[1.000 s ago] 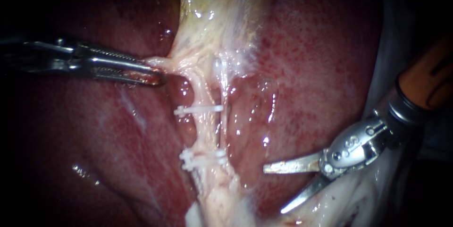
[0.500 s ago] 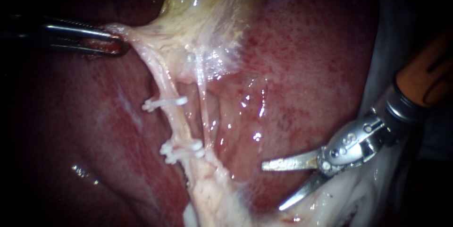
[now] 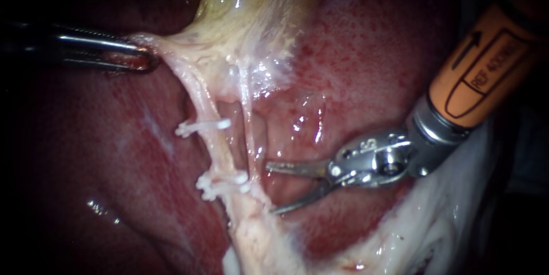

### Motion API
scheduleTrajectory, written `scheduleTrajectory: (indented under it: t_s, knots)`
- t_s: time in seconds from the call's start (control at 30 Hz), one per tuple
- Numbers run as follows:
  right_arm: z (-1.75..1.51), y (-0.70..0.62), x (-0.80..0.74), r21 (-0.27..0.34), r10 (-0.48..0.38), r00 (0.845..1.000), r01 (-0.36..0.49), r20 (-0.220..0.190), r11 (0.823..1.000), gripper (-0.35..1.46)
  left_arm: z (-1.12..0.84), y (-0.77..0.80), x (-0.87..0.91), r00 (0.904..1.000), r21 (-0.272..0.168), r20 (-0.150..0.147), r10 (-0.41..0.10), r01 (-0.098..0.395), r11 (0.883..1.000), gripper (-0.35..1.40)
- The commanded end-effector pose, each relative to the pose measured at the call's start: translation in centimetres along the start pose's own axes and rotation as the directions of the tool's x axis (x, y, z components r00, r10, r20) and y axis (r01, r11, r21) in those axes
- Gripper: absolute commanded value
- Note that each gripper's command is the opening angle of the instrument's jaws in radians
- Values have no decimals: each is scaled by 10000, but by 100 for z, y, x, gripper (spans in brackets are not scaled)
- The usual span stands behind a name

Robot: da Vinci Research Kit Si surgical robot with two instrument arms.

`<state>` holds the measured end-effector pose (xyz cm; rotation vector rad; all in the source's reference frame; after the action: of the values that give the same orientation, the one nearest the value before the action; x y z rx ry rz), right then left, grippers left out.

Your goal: Go to the cutting position left tube

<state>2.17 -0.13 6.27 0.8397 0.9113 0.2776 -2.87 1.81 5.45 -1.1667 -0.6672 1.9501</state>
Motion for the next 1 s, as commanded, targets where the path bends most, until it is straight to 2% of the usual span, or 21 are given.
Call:
scheduleTrajectory:
  t_s: [0.03,0.3,0.5,0.57,0.7,0.93,1.0]
  knots:
    - [3,4,1,36,14,10000,-14,-31,10000,143,1,0,0,10000,10,4,2,-2,10000,-35]
    - [21,31,12,544,351,9992,-341,-184,9979,143,2,1,-1,10000,-5,11,4,-4,10000,-35]
    - [33,46,15,608,381,9991,-369,-187,9975,143,3,2,-1,10000,-24,20,6,-6,10000,-35]
    - [36,49,15,577,382,9990,-368,-225,9977,143,3,2,-2,10000,-20,18,8,-8,10000,-35]
    - [41,51,19,882,377,9984,-340,-410,9955,143,5,2,-2,10000,-40,27,11,-11,10000,-35]
    - [58,46,35,1757,525,9955,-378,-794,9837,143,6,2,-2,10000,-61,36,13,-12,10000,-35]
    - [63,44,40,1830,559,9942,-384,-913,9824,143,6,3,-3,10000,-59,35,13,-13,10000,-35]
